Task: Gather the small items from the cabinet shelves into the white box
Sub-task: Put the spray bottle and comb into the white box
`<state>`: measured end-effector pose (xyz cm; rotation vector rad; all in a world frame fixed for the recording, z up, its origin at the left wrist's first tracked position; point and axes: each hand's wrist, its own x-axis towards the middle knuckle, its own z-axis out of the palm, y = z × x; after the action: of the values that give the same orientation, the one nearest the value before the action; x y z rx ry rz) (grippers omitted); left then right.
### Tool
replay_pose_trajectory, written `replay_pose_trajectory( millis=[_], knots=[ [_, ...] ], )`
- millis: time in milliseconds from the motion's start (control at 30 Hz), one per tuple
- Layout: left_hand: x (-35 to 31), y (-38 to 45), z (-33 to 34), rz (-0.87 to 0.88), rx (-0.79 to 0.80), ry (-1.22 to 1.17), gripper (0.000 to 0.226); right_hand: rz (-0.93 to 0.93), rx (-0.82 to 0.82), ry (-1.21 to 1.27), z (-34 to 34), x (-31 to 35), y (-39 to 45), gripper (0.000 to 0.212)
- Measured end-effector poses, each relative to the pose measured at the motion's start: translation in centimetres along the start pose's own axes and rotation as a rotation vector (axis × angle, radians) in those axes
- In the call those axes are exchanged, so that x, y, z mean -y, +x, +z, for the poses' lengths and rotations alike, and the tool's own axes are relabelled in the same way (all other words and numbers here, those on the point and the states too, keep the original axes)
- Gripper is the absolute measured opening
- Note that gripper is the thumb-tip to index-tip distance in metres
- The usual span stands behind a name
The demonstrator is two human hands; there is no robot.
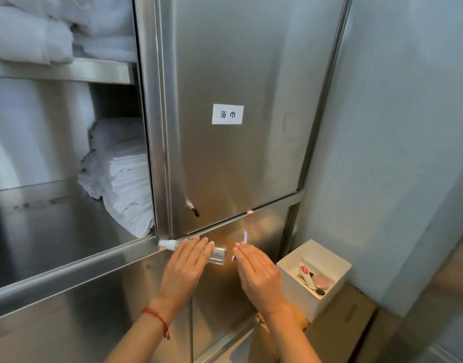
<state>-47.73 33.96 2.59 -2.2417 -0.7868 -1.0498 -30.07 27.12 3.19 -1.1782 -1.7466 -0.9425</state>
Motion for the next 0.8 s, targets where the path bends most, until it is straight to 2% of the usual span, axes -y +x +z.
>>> replay_pose_trajectory(
  millis=[367,433,500,800],
  knots=[
    [-4.3,5.9,4.9,0.109,-0.012,-0.156,0.047,0.097,0.000,-0.187,-2.7,-6.1,-1.3,0.046],
    [-4.7,7.2,5.9,0.115,0.041,-0.200,0.063,0.122,0.010,-0.239,-2.8,-7.3,-1.4,0.039],
    [-5.2,8.5,6.9,0.133,0.078,-0.243,0.071,0.142,0.023,-0.302,-2.9,-8.7,-1.5,0.022],
    [-6.8,13.2,12.8,0.227,0.112,-0.407,0.077,0.179,0.122,-0.469,-2.1,-13.9,-2.3,0.025]
  ],
)
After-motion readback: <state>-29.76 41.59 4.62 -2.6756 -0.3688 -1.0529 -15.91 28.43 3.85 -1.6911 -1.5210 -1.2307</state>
